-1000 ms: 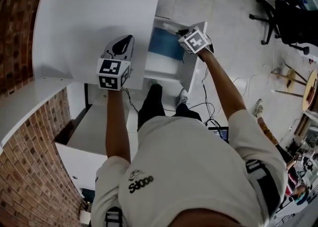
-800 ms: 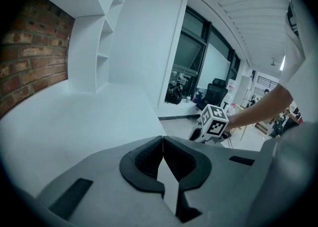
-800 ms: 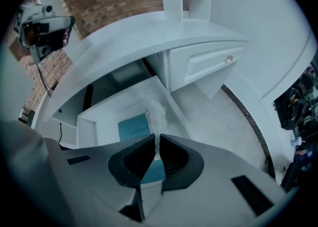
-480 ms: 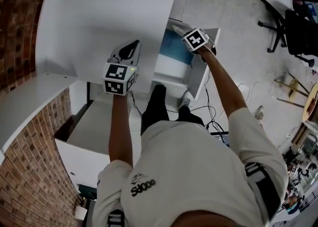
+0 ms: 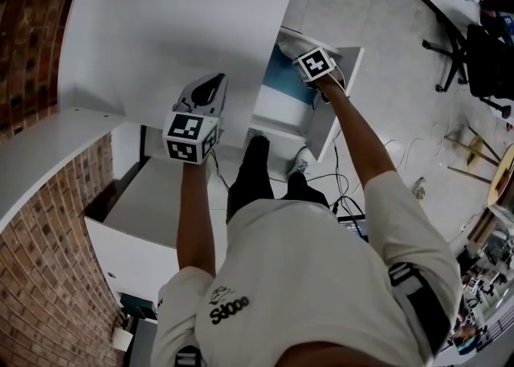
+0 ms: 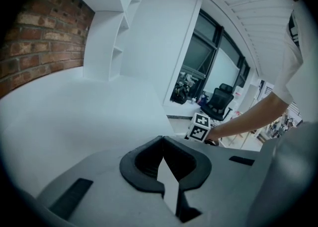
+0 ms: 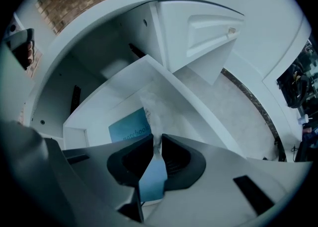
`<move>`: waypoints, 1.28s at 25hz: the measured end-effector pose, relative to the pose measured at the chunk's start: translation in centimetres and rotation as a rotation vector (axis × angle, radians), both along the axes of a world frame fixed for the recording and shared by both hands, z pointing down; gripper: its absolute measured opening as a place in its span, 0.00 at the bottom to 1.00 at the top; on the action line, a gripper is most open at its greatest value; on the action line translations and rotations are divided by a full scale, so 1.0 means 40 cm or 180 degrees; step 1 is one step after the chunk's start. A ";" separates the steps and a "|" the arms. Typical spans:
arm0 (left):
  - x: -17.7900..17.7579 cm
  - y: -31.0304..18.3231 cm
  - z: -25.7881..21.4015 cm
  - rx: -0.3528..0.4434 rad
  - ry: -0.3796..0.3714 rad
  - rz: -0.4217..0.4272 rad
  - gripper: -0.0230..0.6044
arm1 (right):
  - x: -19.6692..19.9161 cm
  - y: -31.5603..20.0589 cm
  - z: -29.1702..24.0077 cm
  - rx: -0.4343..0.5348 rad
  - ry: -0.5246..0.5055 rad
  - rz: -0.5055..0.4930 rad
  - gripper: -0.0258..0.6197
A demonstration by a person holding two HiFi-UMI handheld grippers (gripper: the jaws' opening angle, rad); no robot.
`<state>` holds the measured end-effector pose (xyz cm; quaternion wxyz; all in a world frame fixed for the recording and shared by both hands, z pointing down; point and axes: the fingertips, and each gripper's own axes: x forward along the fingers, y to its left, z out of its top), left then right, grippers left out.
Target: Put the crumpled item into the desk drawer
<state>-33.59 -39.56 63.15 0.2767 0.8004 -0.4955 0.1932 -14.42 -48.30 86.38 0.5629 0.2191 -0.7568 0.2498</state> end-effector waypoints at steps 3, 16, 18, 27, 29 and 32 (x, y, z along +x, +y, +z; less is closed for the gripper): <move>0.008 0.018 0.002 -0.0011 -0.0009 0.0020 0.07 | -0.008 0.010 0.008 -0.0062 -0.0037 0.0010 0.16; 0.030 0.032 -0.059 0.0205 -0.0032 0.0027 0.07 | -0.008 0.033 -0.108 0.0016 -0.0421 0.0133 0.24; 0.036 0.032 -0.079 0.0277 -0.0087 0.0029 0.07 | 0.004 0.030 -0.142 0.0064 -0.0471 0.0173 0.24; 0.081 0.063 -0.183 0.0552 -0.0280 0.0017 0.07 | 0.076 0.026 -0.394 0.0654 -0.0815 0.0218 0.15; 0.099 0.070 -0.214 0.0625 -0.0315 0.0014 0.07 | 0.104 0.026 -0.462 0.0826 -0.0891 0.0257 0.10; 0.127 0.073 -0.266 0.0756 -0.0365 0.0011 0.07 | 0.154 0.016 -0.576 0.1136 -0.1081 0.0419 0.07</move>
